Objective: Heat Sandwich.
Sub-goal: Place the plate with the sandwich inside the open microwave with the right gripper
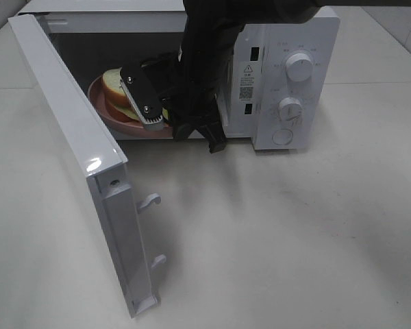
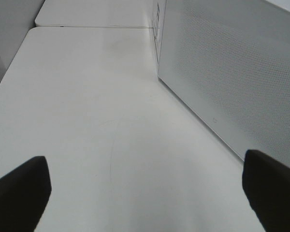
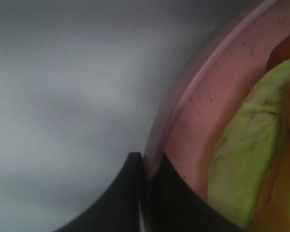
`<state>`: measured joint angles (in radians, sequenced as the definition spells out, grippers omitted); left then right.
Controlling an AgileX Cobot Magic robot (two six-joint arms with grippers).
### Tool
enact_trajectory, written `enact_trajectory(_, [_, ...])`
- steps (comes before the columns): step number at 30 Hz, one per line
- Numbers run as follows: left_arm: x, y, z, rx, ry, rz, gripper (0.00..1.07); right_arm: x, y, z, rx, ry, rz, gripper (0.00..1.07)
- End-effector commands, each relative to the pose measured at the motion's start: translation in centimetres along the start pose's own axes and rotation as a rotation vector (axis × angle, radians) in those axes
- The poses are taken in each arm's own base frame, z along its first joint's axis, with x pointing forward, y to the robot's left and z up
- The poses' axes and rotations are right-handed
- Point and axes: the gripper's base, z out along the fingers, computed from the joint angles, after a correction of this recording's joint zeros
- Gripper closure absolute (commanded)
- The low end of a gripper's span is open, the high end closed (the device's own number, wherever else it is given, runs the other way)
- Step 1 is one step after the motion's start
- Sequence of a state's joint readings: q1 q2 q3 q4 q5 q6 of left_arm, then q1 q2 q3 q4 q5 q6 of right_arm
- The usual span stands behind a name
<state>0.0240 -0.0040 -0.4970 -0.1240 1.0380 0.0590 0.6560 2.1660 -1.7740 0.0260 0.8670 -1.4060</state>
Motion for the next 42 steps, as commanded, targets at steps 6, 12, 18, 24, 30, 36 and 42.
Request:
enact_trajectory(6, [0.2,0.0,-0.3,-0.002,-0.031,0.001,0.03,-0.1,-1.9,-0.1,0.050,0.012,0.056,1.07])
enact_trajectory(12, [0.2,0.0,-0.3,-0.002,-0.031,0.000,0.03,-0.1,-2.7,0.7,0.064,0.014,0.101,1.07])
enact_trajectory(18, [0.2,0.0,-0.3,-0.002,-0.031,0.000,0.03,-0.1,-3.5,1.9,0.065,0.024,0.130,1.06])
enact_trajectory(24, [0.2,0.0,-0.3,-0.002,-0.031,0.001,0.03,-0.2,-3.9,2.7,0.067,0.028,0.132,1.06])
enact_trajectory(30, [0.2,0.0,-0.3,-0.002,-0.031,0.000,0.03,-0.2,-4.1,3.6,0.065,0.029,0.139,1.06])
enact_trajectory(36, [0.2,0.0,-0.3,-0.002,-0.031,0.000,0.03,0.2,-4.6,4.4,0.091,0.065,0.186,1.05])
enact_trajectory(42, [0.2,0.0,-0.3,-0.002,-0.031,0.001,0.03,0.3,-5.0,4.6,0.126,0.066,0.181,1.04])
